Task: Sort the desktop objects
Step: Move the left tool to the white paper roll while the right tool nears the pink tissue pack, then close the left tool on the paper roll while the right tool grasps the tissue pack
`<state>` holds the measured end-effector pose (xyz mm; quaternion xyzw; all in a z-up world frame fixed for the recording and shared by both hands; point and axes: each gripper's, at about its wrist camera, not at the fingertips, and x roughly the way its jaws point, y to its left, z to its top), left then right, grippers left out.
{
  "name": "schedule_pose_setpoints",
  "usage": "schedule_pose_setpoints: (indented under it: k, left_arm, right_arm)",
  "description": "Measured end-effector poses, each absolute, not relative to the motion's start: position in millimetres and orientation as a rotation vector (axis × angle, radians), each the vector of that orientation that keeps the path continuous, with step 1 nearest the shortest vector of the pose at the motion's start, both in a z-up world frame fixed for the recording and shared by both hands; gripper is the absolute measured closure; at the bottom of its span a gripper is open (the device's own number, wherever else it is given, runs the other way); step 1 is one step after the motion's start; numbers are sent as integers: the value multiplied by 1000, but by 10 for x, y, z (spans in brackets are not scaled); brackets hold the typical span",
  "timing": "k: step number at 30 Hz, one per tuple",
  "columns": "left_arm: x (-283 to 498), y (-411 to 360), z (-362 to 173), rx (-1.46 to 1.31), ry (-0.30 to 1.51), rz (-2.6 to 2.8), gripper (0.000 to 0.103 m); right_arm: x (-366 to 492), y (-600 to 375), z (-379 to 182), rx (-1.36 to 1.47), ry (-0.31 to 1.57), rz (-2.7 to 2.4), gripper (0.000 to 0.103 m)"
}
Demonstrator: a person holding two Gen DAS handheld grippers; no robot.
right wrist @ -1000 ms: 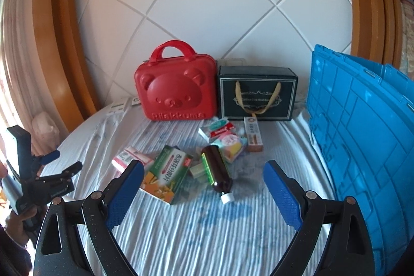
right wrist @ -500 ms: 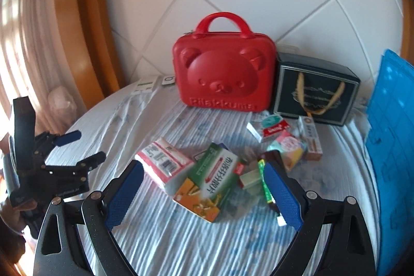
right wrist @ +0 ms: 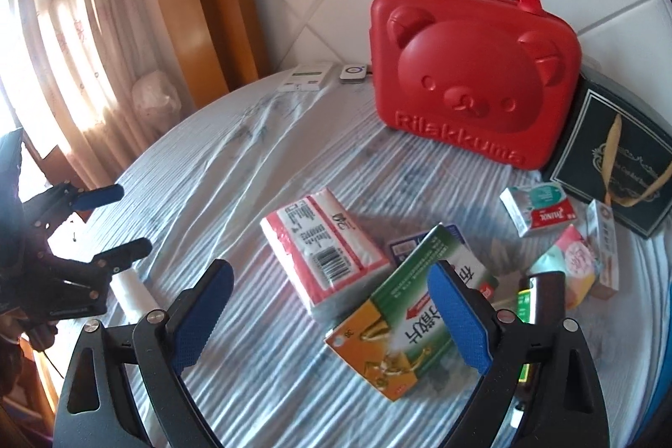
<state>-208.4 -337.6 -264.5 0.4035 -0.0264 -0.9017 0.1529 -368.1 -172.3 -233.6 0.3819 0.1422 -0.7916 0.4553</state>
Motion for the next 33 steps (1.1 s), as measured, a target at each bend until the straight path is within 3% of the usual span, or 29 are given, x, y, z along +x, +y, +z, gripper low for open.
schedule_pose_setpoints:
  k: [9, 19, 21, 23, 31, 33]
  left_arm:
    - [-1552, -3474, -2890, 1402, -282, -2747, 28]
    - [-1593, -3413, -3252, 1778, -598, -3038, 28]
    - [-1663, -3444, -3363, 1819, -598, -3049, 29]
    - [-1719, -3459, -3477, 1878, -580, -3049, 42]
    - [-1703, -3504, -3541, 1791, -443, -3041, 42]
    - [-1717, -3516, -3570, 1779, -410, -3020, 42]
  right_arm:
    - [-3355, -1674, -2205, 954, 359, -2006, 8]
    - [-3298, -2026, -2297, 976, 389, -2004, 8]
    - [-3363, -2145, -2358, 966, 434, -1990, 8]
    - [-3476, -2256, -2464, 960, 490, -1968, 8]
    - [-4001, -2757, -3037, 1018, 736, -1704, 8]
    - [-4051, -2894, -3176, 1041, 813, -1605, 3]
